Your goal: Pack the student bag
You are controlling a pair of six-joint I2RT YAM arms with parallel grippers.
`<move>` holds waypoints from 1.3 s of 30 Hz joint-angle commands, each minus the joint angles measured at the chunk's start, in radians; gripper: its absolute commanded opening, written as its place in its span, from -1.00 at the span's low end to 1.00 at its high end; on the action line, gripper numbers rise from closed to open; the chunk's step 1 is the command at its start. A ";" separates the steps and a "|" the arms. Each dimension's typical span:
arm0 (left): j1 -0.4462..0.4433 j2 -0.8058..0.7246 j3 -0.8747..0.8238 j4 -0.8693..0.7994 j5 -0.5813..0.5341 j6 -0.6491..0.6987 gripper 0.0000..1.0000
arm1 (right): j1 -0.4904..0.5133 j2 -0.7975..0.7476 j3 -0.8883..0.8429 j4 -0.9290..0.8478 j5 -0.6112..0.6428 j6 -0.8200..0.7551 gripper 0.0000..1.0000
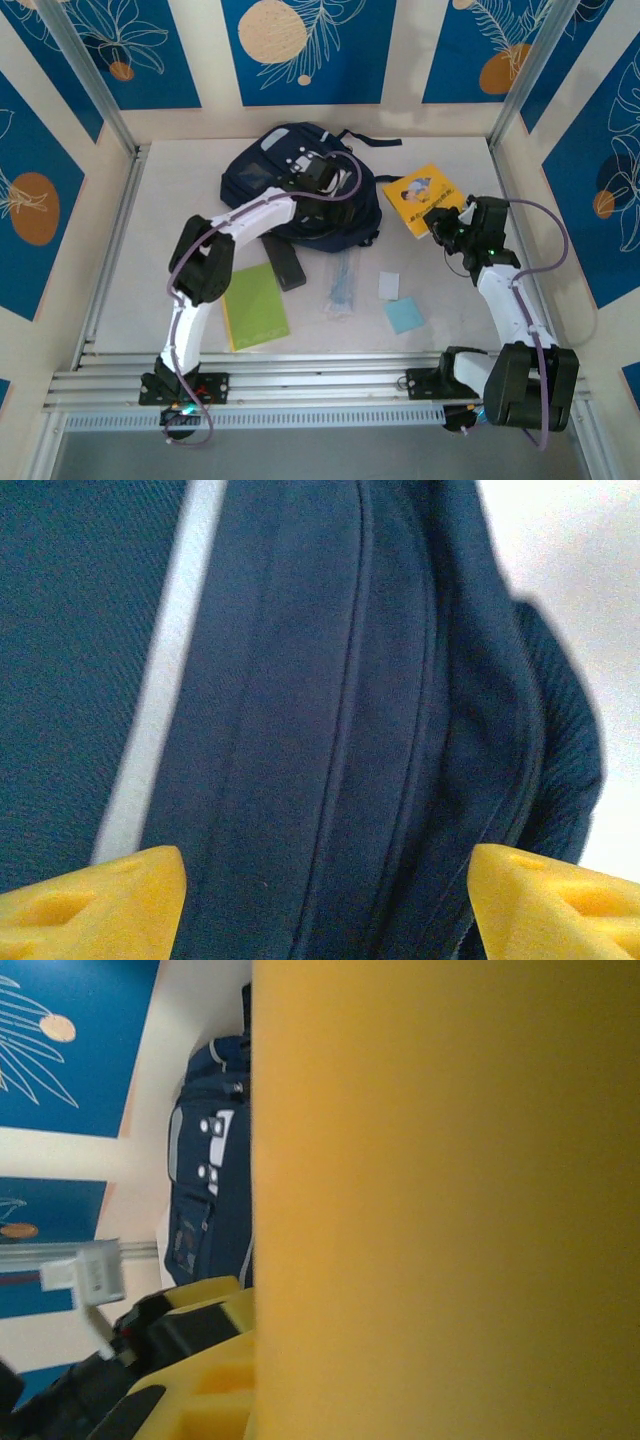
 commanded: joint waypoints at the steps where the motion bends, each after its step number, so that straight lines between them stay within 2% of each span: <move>1: -0.029 0.039 0.085 -0.112 -0.019 0.086 0.48 | -0.020 -0.031 0.039 0.002 -0.079 -0.054 -1.00; 5: -0.024 0.116 0.167 -0.168 -0.157 0.085 0.42 | -0.021 -0.026 0.017 0.030 -0.125 -0.032 -1.00; 11: 0.007 0.182 0.218 -0.184 -0.215 0.059 0.28 | -0.022 -0.031 0.011 0.026 -0.140 -0.045 -1.00; 14: 0.018 0.228 0.251 -0.226 -0.219 0.056 0.27 | -0.022 -0.032 0.010 0.028 -0.143 -0.048 -1.00; 19: 0.018 0.288 0.267 -0.304 -0.150 0.061 0.27 | -0.023 -0.031 0.005 0.027 -0.128 -0.055 -1.00; 20: 0.018 0.299 0.266 -0.317 -0.138 0.060 0.18 | -0.023 -0.031 0.002 0.030 -0.125 -0.055 -1.00; 21: 0.019 0.310 0.266 -0.329 -0.122 0.061 -0.10 | -0.024 -0.031 -0.002 0.032 -0.122 -0.055 -1.00; 23: 0.018 0.313 0.264 -0.340 -0.083 0.060 -0.86 | -0.027 -0.031 0.000 0.031 -0.117 -0.060 -1.00; 24: 0.019 0.307 0.265 -0.343 -0.064 0.056 -1.00 | -0.028 -0.031 0.003 0.027 -0.115 -0.063 -1.00; 32: 0.049 0.119 0.283 -0.260 0.151 -0.003 -1.00 | -0.061 -0.066 0.039 -0.067 -0.052 -0.102 -1.00; 36: 0.106 0.036 0.287 -0.196 0.287 -0.076 -1.00 | -0.052 -0.046 0.047 -0.081 -0.103 -0.097 -1.00; 39: 0.140 -0.006 0.291 -0.158 0.342 -0.107 -1.00 | -0.029 -0.019 0.052 -0.068 -0.114 -0.086 -1.00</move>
